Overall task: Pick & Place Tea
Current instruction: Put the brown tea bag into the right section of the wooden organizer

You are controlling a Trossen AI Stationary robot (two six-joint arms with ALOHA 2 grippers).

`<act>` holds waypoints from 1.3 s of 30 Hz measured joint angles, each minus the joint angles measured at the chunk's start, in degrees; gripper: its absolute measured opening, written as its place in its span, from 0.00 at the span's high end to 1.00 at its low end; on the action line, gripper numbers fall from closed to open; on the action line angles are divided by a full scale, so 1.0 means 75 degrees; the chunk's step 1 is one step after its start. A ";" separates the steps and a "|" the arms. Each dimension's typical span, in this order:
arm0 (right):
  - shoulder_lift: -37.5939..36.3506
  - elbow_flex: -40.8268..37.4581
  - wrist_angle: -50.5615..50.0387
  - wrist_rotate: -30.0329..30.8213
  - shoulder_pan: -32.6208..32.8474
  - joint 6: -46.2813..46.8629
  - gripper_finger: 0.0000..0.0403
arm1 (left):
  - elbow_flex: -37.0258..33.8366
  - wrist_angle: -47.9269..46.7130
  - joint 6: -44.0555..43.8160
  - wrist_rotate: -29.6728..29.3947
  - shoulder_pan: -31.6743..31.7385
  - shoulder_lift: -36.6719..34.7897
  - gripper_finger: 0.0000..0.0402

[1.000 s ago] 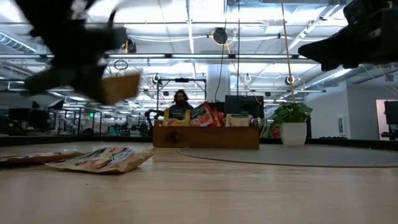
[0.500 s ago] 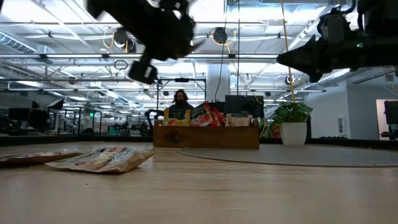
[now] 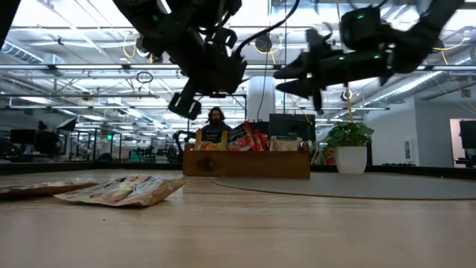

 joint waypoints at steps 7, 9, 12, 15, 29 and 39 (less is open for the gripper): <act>0.1349 0.1300 0.0101 -0.1933 -0.0730 0.1277 0.59 | 0.0017 0.0502 0.0211 0.0133 -0.0197 -0.0006 1.00; 0.1610 0.1490 0.0214 -0.2183 -0.0735 0.1497 0.60 | 0.0017 0.0507 0.0208 0.0186 -0.0238 -0.0006 1.00; 0.1942 0.1735 0.0298 -0.2413 -0.0646 0.1657 0.61 | 0.0017 0.0492 0.0213 0.0200 -0.0237 -0.0009 1.00; 0.2135 0.1897 0.0295 -0.2433 -0.0492 0.1806 0.61 | 0.0017 0.0507 0.0218 0.0235 -0.0206 -0.0009 1.00; 0.1824 0.1952 0.0293 -0.2263 -0.0284 0.1442 0.61 | 0.0017 0.0428 -0.0020 -0.0009 0.0098 -0.0044 1.00; 0.1811 0.1953 0.0288 -0.1741 -0.0070 0.0998 0.61 | 0.0017 0.0489 0.0012 0.0091 0.0278 -0.0044 1.00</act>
